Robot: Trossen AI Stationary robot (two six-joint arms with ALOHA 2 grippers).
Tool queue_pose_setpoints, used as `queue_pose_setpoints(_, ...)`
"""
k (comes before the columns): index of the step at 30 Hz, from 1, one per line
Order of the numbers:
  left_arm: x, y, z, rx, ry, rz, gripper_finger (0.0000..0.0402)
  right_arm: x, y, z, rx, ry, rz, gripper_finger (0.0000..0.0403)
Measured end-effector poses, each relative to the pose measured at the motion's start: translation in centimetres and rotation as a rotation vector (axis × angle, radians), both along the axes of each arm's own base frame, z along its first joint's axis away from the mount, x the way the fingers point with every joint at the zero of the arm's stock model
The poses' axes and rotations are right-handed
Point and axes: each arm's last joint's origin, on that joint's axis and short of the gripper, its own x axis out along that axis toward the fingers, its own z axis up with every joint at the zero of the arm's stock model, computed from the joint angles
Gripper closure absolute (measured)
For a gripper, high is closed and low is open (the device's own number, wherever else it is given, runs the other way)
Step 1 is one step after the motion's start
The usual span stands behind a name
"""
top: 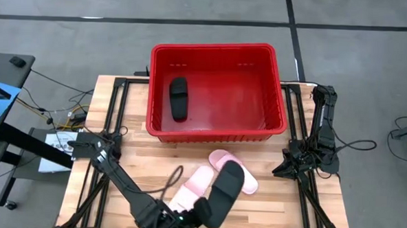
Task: Pick and place slides into bin
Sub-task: Put the black slide into the basket
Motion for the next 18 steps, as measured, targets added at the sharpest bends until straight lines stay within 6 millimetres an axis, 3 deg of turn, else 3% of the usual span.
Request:
queue_pose_setpoints(9, -2.1, 4.2, 6.5, -0.038, -0.167, 0.185, 0.0388, 0.0, 0.0, 0.0, 0.000, 0.000, 0.000, 0.0343)
queue_pose_setpoints(18, -4.0, 11.6, 12.3, -0.073, -0.243, 0.323, 0.0388, 0.0, 0.0, 0.0, 0.000, 0.000, 0.000, 0.0343)
